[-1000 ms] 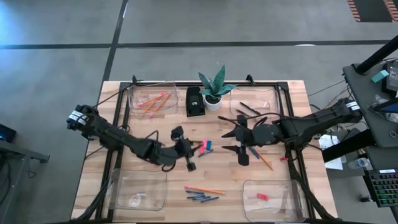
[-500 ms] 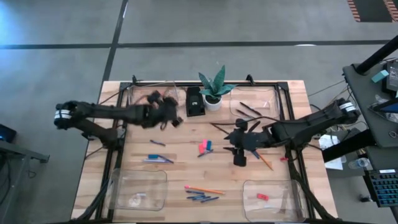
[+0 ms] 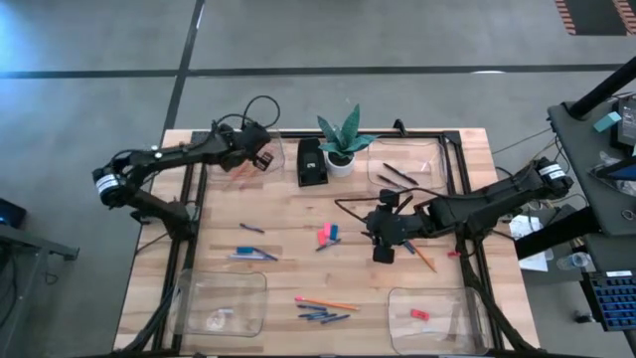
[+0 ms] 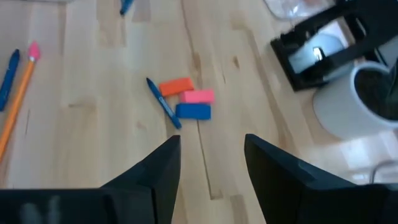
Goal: Sort crayons/erasers/pens/pencils in bins
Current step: Put the orange pencil into the top left transparent bin
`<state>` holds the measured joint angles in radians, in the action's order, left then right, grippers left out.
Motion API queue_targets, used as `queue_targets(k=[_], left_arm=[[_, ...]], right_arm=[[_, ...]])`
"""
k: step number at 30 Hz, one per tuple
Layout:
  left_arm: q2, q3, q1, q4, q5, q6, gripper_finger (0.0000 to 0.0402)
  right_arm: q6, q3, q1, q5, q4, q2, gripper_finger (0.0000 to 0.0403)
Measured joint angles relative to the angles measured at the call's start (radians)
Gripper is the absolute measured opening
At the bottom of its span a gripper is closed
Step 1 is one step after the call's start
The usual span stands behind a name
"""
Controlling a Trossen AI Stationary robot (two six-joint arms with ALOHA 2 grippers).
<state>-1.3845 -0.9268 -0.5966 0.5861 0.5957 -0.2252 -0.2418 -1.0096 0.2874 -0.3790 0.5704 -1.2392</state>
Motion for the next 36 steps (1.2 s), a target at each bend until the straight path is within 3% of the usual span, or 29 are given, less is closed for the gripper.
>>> queue_targets(k=[9, 17, 36], left_arm=[[-0.097, 0.0, -0.022, 0.012, -0.055, 0.142, 0.0014], [-0.158, 0.0, -0.028, 0.06, -0.108, 0.261, 0.0014], [-0.205, 0.001, -0.032, 0.114, -0.125, 0.288, 0.0014]], right_arm=[[-0.142, 0.013, 0.0, 0.0, 0.135, 0.0, 0.0164], [-0.23, 0.033, 0.0, 0.0, 0.154, 0.0, 0.0163], [-0.311, 0.101, 0.001, 0.016, 0.159, 0.0, 0.0161]])
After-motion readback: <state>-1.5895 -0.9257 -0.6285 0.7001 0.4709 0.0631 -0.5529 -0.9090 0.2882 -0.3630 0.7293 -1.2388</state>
